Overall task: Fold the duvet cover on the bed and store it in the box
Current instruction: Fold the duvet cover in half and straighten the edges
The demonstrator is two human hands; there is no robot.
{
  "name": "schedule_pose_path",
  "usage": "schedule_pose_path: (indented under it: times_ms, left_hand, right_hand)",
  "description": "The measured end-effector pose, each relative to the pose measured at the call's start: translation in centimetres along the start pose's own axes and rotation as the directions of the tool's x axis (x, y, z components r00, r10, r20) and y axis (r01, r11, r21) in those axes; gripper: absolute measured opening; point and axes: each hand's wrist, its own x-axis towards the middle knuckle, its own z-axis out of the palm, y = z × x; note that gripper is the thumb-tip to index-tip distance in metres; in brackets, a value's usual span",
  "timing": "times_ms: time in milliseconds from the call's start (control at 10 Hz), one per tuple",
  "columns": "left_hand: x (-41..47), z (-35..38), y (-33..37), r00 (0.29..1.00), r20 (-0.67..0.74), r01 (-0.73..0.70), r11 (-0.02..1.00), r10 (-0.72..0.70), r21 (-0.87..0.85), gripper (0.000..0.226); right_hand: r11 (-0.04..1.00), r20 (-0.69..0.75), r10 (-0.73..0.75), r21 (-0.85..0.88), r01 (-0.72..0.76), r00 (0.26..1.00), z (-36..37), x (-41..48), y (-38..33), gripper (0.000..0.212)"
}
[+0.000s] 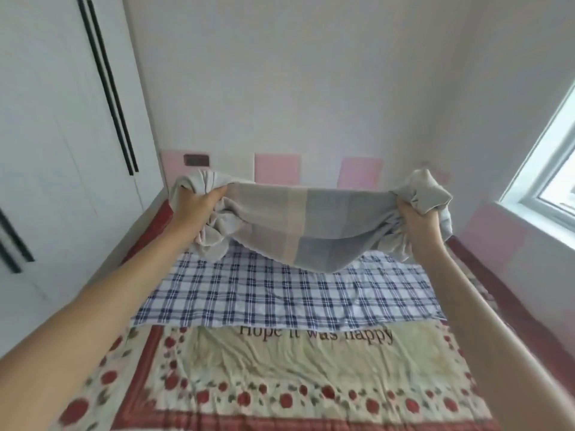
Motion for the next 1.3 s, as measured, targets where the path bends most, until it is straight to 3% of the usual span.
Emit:
schedule_pose_path:
  times_ms: [100, 200, 300, 400, 700, 800, 900, 1000, 1100, 1200, 1300]
  left_hand:
    - [-6.3, -2.5, -4.5, 0.993, 0.072, 0.085, 0.992, -0.092, 0.098, 0.022]
    - [-10.8, -5.0, -9.6, 0.964, 0.103, 0.228, 0.963, -0.244, 0.148, 0.022]
    - [-14.3, -6.8, -14.3, 0.904, 0.097, 0.391, 0.896, -0.417, 0.208, 0.021]
    - [-17.8, -7.9, -17.1, 0.838, 0.073, 0.494, 0.809, -0.540, 0.318, 0.040]
    - [-19.4, -9.4, -19.0, 0.783, -0.028, 0.600, 0.742, -0.621, 0.298, 0.027]
    - [-19.3, -9.1, -18.5, 0.806, -0.033, 0.569, 0.759, -0.591, 0.315, 0.029]
    - [-19.1, -8.4, -18.5, 0.779, 0.051, 0.561, 0.731, -0.625, 0.389, 0.029]
    - [-19.8, -7.1, -20.0, 0.624, 0.130, 0.555, 0.554, -0.771, 0.621, 0.021]
    - [-21.6, -5.9, -22.2, 0.370, 0.239, 0.182, 0.323, -0.898, 0.929, 0.025]
    - [-22.6, -4.3, -22.1, 0.129, 0.311, -0.168, 0.289, -0.942, 0.943, 0.031]
    - [-21.7, -3.2, -21.6, -0.008, 0.304, -0.220, 0.298, -0.953, 0.929, 0.032]
  right_hand:
    - [0.992, -0.046, 0.119, -0.034, -0.121, 0.992, -0.8, -6.9, 4.3, 0.016]
    - [0.956, -0.004, 0.283, -0.079, -0.282, 0.959, -1.3, -13.0, 8.4, 0.007]
    - [0.907, 0.024, 0.399, -0.153, -0.391, 0.916, -1.4, -18.0, 11.8, 0.017]
    - [0.841, 0.017, 0.522, -0.178, -0.511, 0.853, -1.7, -21.9, 14.6, 0.013]
    - [0.708, 0.010, 0.689, -0.222, -0.670, 0.725, -0.7, -24.1, 16.8, 0.017]
    - [0.691, 0.032, 0.706, -0.248, -0.679, 0.707, -1.5, -23.8, 17.3, 0.026]
    - [0.661, 0.047, 0.724, -0.335, -0.672, 0.689, -2.2, -23.3, 17.9, 0.030]
    - [0.487, 0.029, 0.808, -0.594, -0.640, 0.588, -2.6, -23.3, 19.1, 0.042]
    - [0.250, 0.090, 0.923, -0.879, -0.407, 0.374, -3.6, -24.4, 20.1, 0.042]
    - [0.107, 0.095, 0.989, -0.988, -0.107, 0.109, -5.3, -25.7, 21.4, 0.058]
    - [0.063, 0.058, 0.995, -0.997, 0.052, -0.082, -5.4, -26.3, 21.8, 0.062]
